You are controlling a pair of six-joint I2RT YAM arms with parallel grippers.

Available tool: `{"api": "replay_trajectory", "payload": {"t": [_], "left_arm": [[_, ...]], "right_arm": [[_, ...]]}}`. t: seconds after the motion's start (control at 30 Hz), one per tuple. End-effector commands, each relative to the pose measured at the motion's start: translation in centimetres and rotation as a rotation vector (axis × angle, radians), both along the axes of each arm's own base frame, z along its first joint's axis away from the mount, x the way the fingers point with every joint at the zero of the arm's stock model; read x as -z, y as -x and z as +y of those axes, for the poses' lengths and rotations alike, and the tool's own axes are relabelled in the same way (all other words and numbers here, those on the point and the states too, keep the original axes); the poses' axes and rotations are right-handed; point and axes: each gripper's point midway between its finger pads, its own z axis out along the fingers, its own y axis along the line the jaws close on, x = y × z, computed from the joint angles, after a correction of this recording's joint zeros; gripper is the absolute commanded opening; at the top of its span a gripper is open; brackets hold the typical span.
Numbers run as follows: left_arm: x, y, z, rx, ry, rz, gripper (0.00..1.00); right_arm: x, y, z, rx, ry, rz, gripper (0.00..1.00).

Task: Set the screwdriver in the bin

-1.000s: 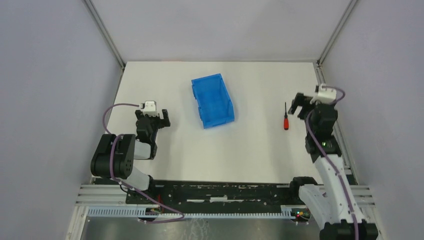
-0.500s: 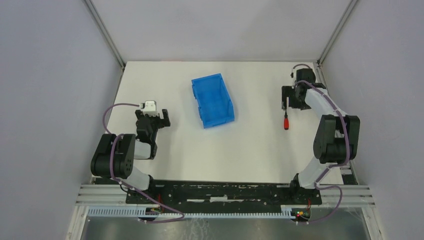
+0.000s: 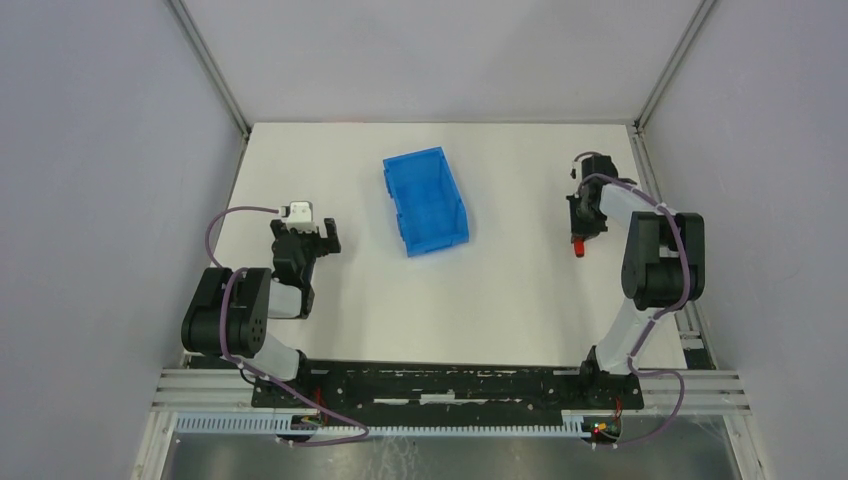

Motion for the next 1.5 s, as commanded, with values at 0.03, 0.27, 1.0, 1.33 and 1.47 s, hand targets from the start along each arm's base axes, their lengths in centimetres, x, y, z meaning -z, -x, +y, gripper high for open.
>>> {"api": "replay_trajectory", "payload": {"t": [0.03, 0.27, 1.0, 1.33, 1.47], "left_arm": [[-1.5, -0.5, -0.1, -0.007, 0.032, -0.056, 1.0], [-1.5, -0.5, -0.1, -0.007, 0.032, -0.056, 1.0], [-1.5, -0.5, -0.1, -0.008, 0.032, -0.055, 1.0], [-1.5, -0.5, -0.1, -0.008, 0.032, -0.055, 1.0], [-1.5, -0.5, -0.1, -0.007, 0.032, -0.055, 1.0]], "right_arm": [[-4.4, -2.9, -1.0, -0.033, 0.037, -0.021, 0.0], [-16.8, -5.6, -1.3, 0.001, 0.037, -0.155, 0.0], [-18.5, -8.6, 35.1, -0.672, -0.123, -0.478, 0.0], [-9.9, -7.8, 36.9, -0.742, -0.072, -0.343, 0.13], [-10.1, -7.9, 37.3, -0.737, -0.085, -0.346, 0.41]]}}
